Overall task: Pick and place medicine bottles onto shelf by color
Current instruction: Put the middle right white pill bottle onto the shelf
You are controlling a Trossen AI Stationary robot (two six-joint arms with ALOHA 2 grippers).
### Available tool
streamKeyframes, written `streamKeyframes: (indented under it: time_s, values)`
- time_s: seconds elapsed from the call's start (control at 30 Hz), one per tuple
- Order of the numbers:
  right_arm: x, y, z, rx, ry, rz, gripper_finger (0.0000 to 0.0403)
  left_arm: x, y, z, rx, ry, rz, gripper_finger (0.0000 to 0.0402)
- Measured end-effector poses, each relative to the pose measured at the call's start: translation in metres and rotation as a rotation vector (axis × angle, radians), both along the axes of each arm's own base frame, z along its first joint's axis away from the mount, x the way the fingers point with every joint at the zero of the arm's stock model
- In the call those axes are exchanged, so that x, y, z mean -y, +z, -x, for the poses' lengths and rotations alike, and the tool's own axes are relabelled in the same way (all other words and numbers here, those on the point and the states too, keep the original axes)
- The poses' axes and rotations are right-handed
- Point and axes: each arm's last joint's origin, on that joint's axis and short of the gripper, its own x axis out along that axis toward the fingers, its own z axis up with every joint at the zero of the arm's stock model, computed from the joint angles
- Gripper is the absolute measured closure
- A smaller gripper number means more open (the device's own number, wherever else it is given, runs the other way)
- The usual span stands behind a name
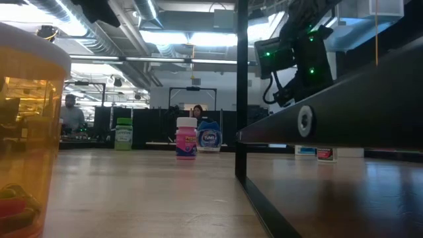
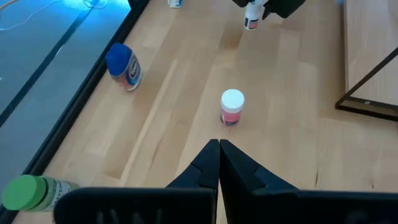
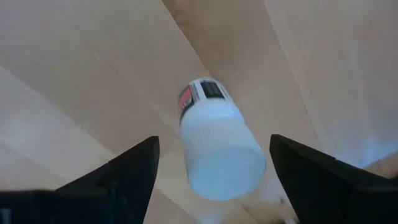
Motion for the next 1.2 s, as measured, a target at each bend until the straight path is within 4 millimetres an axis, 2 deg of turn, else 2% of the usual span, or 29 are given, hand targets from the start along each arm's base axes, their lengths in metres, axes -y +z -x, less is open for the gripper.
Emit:
streamKeyframes:
  time_s: [0.17, 0.3, 0.8, 1.0, 1.2]
  values:
    - [0.0, -0.002, 0.001, -0.002, 0.004, -0.001, 0.0096, 0.0, 0.0, 0.0, 0.0, 0.0, 0.0, 0.0401]
    - [0.0, -0.002, 0.001, 0.003, 0.005, 0.0, 0.0112, 0.0, 0.0, 0.0, 0.0, 0.0, 0.001, 0.0401]
    - [0.0, -0.002, 0.0, 0.013, 0.009, 0.0, 0.0245, 0.0, 0.0, 0.0, 0.0, 0.002, 0.002, 0.0401]
    - [-0.001, 0.001, -0.003, 0.024, 0.061, -0.006, 0.0243, 0.0, 0.0, 0.0, 0.0, 0.002, 0.002, 0.0401]
    - [-0.007, 0.022, -0.015, 0.069, 0.13, -0.03, 0.0243, 0.0, 0.0, 0.0, 0.0, 0.002, 0.002, 0.0401]
